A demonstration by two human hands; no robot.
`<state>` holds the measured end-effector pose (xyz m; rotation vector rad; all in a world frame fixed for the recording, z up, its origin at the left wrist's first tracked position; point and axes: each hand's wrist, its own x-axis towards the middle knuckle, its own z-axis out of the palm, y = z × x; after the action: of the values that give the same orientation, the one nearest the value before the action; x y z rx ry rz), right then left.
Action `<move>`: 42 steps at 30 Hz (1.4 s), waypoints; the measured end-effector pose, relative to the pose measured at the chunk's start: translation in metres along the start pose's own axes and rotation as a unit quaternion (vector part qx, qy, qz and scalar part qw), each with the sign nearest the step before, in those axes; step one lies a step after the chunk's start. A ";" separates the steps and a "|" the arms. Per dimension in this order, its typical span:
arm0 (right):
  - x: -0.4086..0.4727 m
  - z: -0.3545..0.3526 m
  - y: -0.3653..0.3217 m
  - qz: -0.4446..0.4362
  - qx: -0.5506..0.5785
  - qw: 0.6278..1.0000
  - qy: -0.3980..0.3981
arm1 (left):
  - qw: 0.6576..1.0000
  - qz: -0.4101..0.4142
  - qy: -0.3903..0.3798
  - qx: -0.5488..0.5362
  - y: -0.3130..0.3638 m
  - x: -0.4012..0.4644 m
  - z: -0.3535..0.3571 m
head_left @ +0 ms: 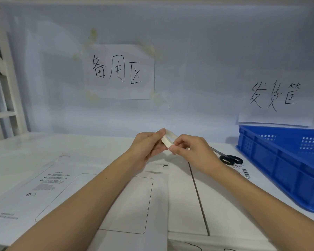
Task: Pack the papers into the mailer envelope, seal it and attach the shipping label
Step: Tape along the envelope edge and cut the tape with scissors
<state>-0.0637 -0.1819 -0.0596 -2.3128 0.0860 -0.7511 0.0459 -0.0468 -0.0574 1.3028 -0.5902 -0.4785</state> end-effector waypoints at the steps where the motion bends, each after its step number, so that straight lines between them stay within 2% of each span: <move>1: -0.001 0.000 0.000 -0.006 0.004 1.000 0.002 | 1.000 -0.003 -0.001 -0.001 0.001 0.000 0.000; 10: -0.009 0.002 -0.009 -0.045 -0.086 0.995 0.010 | 1.000 -0.027 -0.009 -0.009 0.003 0.001 -0.002; 14: -0.012 -0.002 -0.012 -0.029 -0.083 0.996 0.004 | 0.999 -0.035 -0.008 -0.030 0.003 0.001 -0.002; 18: -0.016 -0.005 -0.007 -0.022 -0.142 0.989 -0.017 | 0.998 -0.042 0.014 -0.040 0.004 0.003 -0.004; 23: -0.011 -0.009 0.003 -0.042 -0.203 0.976 -0.067 | 1.000 -0.021 0.018 0.012 0.000 0.006 -0.006; 27: -0.007 -0.013 0.011 -0.009 -0.277 0.960 -0.048 | 0.996 0.023 0.030 0.077 0.000 0.007 -0.008; 29: -0.004 -0.014 0.018 0.012 -0.319 0.947 -0.029 | 0.981 0.057 0.031 0.182 0.000 0.009 -0.012; 30: -0.004 -0.014 0.021 0.021 -0.335 0.942 -0.023 | 0.961 0.080 0.031 0.265 -0.002 0.011 -0.014; 32: -0.003 -0.015 0.026 0.041 -0.353 0.934 -0.023 | 0.893 0.110 0.027 0.435 -0.006 0.012 -0.018; 34: -0.002 -0.013 0.029 0.053 -0.362 0.930 -0.024 | 0.847 0.092 0.015 0.523 -0.010 0.011 -0.023; 37: 0.002 -0.011 0.034 0.066 -0.366 0.928 -0.018 | 0.836 0.039 -0.022 0.547 -0.013 0.008 -0.030; 40: 0.004 -0.009 0.039 0.062 -0.378 0.924 -0.024 | 0.855 -0.009 -0.058 0.515 -0.006 0.003 -0.031; 42: 0.004 -0.008 0.040 0.070 -0.349 0.934 -0.025 | 0.861 -0.047 -0.093 0.498 0.004 -0.002 -0.030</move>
<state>-0.0595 -0.2175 -0.0784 -2.9486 0.5724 -0.6536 0.0635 -0.0225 -0.0583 2.2972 -1.0061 -0.3783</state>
